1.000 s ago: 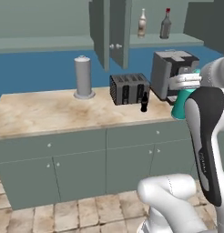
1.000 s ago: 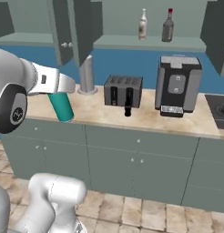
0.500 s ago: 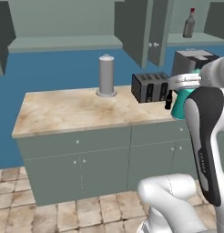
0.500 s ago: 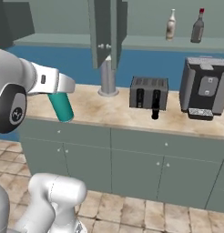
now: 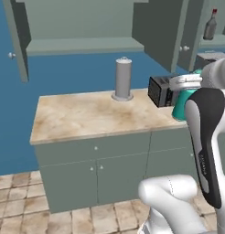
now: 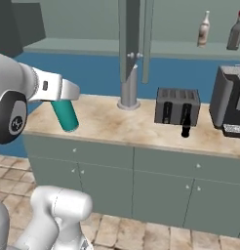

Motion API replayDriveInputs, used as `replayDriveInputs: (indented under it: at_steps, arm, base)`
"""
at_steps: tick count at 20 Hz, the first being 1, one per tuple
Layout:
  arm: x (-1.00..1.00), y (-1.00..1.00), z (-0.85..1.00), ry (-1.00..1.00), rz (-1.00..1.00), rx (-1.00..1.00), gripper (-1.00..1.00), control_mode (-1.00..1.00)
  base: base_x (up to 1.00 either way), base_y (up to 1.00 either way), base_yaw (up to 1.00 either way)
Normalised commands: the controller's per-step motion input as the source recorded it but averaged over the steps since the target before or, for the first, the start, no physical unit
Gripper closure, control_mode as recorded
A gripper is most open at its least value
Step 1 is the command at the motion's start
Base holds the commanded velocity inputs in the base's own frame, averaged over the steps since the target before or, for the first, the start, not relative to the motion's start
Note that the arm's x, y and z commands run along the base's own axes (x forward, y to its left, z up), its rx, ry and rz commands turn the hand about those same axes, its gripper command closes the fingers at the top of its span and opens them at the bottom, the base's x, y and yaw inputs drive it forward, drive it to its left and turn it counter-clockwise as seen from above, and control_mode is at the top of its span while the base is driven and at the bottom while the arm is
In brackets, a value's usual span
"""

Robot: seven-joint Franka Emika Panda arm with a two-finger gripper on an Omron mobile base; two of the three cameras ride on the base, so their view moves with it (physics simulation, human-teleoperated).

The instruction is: Sort all alcoholic drinks to one cabinet, and non-alcoholic drinks to the other.

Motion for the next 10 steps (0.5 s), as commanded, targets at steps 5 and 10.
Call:
replayDriveInputs:
  at_steps: [5, 10]
  arm:
    - [0.0, 0.0, 0.0, 0.0, 0.0, 0.0, 1.0, 1.0]
    - [0.0, 0.0, 0.0, 0.0, 0.0, 0.0, 1.0, 1.0]
  base:
    - [0.81, 0.39, 0.0]
    - [0.75, 0.39, 0.0]
